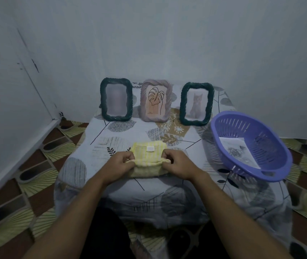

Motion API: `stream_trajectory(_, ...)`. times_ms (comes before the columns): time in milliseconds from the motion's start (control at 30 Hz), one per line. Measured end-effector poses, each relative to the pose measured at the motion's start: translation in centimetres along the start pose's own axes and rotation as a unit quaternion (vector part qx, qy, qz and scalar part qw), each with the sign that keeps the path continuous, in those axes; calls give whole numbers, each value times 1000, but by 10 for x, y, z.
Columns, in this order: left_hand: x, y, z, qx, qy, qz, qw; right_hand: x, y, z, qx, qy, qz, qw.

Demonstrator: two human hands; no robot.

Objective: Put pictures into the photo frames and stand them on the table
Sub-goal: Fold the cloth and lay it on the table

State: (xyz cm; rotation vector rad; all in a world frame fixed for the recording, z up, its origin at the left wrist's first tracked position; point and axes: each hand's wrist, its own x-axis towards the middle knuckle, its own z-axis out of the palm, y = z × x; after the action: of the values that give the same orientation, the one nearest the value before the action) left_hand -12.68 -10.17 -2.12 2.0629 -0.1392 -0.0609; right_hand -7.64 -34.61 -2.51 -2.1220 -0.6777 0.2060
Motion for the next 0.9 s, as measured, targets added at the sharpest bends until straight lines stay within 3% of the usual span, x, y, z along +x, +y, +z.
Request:
stream_trajectory(133, 7, 2, 5, -94, 44, -48, 993, -1, 5, -1, 32, 4, 40, 999)
stream_trajectory(267, 18, 1, 17, -114, 124, -59, 984, 4, 8, 2, 118, 38, 82, 989)
stream_trajectory(367, 29, -4, 26, -61, 194, -49, 978, 12, 9, 7, 128, 91, 114, 981)
stream_trajectory(533, 48, 2, 39, 39, 284, -49, 957, 30, 3, 12, 22, 183, 167, 969)
stream_trajectory(900, 68, -7, 50, 236, 280, -93, 926, 56, 10, 24, -101, 200, 229, 947)
